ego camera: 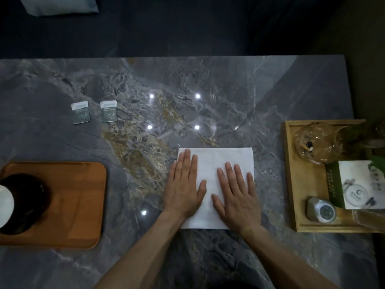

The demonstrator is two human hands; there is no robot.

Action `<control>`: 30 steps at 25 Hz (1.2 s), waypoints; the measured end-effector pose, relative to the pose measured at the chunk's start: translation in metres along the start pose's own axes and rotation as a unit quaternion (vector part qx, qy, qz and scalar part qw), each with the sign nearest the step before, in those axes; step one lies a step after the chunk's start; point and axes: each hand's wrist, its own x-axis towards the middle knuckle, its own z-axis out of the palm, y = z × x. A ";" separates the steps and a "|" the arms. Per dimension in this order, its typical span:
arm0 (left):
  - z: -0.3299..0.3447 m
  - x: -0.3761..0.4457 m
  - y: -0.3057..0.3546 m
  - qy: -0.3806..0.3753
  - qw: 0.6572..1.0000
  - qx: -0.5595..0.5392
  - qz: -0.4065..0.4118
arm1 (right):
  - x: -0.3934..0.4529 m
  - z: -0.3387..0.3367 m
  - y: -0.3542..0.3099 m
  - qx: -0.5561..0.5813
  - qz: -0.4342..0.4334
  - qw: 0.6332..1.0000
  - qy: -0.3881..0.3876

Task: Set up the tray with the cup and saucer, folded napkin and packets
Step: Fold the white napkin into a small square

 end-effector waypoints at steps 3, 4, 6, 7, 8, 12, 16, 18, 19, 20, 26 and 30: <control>0.000 0.004 -0.001 0.012 0.999 -0.013 -0.030 | 0.002 0.000 0.000 -0.001 0.007 1.000 -0.002; 0.001 0.004 0.000 0.012 0.999 -0.018 -0.037 | 0.002 0.001 0.000 -0.001 0.006 1.000 -0.003; 0.002 0.003 0.001 0.012 0.999 -0.021 -0.043 | 0.002 0.001 0.001 -0.001 0.003 1.000 -0.004; 0.000 0.003 0.000 0.004 0.999 -0.018 -0.043 | 0.003 0.000 0.000 0.001 0.003 1.000 -0.006; -0.002 0.004 0.000 -0.008 0.999 -0.012 -0.044 | 0.002 -0.001 0.000 0.001 0.003 1.000 -0.009; -0.013 -0.004 0.002 -0.027 0.998 0.018 -0.051 | 0.000 -0.008 -0.003 0.005 0.005 1.000 -0.016; -0.004 -0.038 0.021 -0.018 1.000 -0.009 0.004 | -0.011 -0.007 -0.009 -0.003 -0.043 0.999 -0.013; 0.002 -0.047 0.021 -0.017 1.000 -0.011 0.010 | -0.019 -0.002 -0.010 -0.008 -0.041 0.999 -0.012; 0.003 -0.048 0.018 -0.019 1.000 -0.005 0.013 | -0.020 0.000 -0.009 -0.010 -0.037 0.999 -0.012; 0.004 -0.049 0.013 -0.022 1.000 0.005 0.018 | -0.021 0.001 -0.007 -0.011 -0.036 0.999 -0.013; 0.010 -0.062 -0.014 -0.029 0.999 0.023 -0.015 | -0.018 0.000 -0.004 0.007 -0.036 0.999 -0.027; 0.010 -0.062 -0.015 -0.024 0.999 0.025 -0.001 | -0.021 -0.005 -0.006 0.017 -0.030 0.999 -0.037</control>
